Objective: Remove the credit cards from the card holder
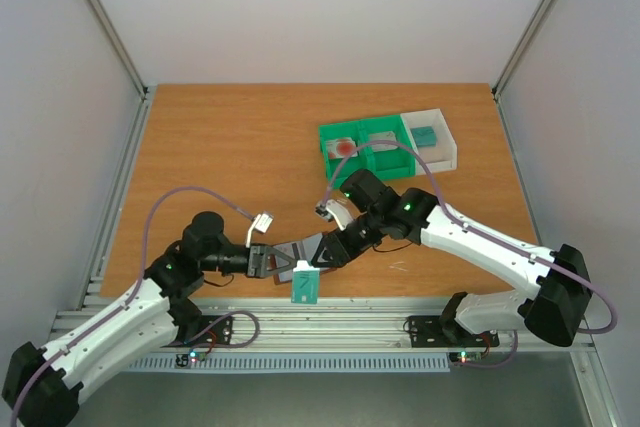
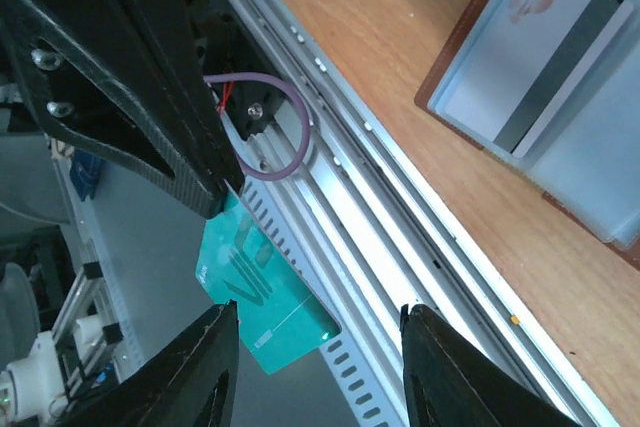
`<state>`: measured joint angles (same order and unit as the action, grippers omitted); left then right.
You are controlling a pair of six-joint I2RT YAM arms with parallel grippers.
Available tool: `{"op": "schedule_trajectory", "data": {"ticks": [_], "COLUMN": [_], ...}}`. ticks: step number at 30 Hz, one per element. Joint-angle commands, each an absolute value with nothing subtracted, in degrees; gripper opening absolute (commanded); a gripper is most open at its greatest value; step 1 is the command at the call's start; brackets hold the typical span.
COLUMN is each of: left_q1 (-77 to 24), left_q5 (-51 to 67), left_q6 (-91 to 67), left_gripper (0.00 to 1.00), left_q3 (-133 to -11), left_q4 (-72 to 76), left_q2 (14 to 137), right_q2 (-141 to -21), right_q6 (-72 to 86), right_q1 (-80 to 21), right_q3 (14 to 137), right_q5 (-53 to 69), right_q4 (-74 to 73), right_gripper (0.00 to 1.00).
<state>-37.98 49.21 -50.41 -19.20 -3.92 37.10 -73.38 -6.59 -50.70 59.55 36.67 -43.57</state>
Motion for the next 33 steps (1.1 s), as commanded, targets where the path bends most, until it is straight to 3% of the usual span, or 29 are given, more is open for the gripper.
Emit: {"op": "schedule_trajectory", "data": {"ticks": [1,4,10,15,20,23,28,33], "left_q1": [-38.22,-38.16,-38.23,-38.20,-38.16,-38.22,-38.18,-38.23], "left_q5": [51.92,52.40,54.42,54.32,54.90,54.46,47.85,35.06], "left_q6": [-54.38,-55.29,-55.36,-55.52,-55.38,-55.37,-52.49,-46.88], "left_gripper": [0.00,0.00,0.01,0.00,0.00,0.03,0.57,0.85], "left_q3": [-15.50,-14.94,-14.88,-14.44,-14.81,-14.94,-17.58,-21.60], "left_q4": [7.59,9.05,9.85,10.19,9.58,9.06,-1.18,-14.76], "left_q2": [34.36,33.53,33.57,32.55,33.02,32.86,29.08,24.16], "right_q2": [-73.24,-72.84,-73.17,-72.66,-72.46,-72.19,-70.53,-69.33], "right_q6": [-8.47,-8.33,-6.42,-6.15,-6.02,-4.94,-1.69,1.93], "right_q1": [-50.27,-50.23,-50.27,-50.27,-50.27,-50.20,-50.12,-48.86], "right_q3": [60.98,60.14,58.35,57.92,58.18,57.66,56.46,56.90], "right_q5": [42.09,45.27,48.03,47.46,47.98,47.71,43.46,38.48], "right_q4": [-44.93,-43.61,-40.78,-40.39,-40.10,-39.14,-36.35,-35.13], "right_gripper": [0.46,0.44,0.28,0.24,0.02,0.01,0.01,0.01]}}
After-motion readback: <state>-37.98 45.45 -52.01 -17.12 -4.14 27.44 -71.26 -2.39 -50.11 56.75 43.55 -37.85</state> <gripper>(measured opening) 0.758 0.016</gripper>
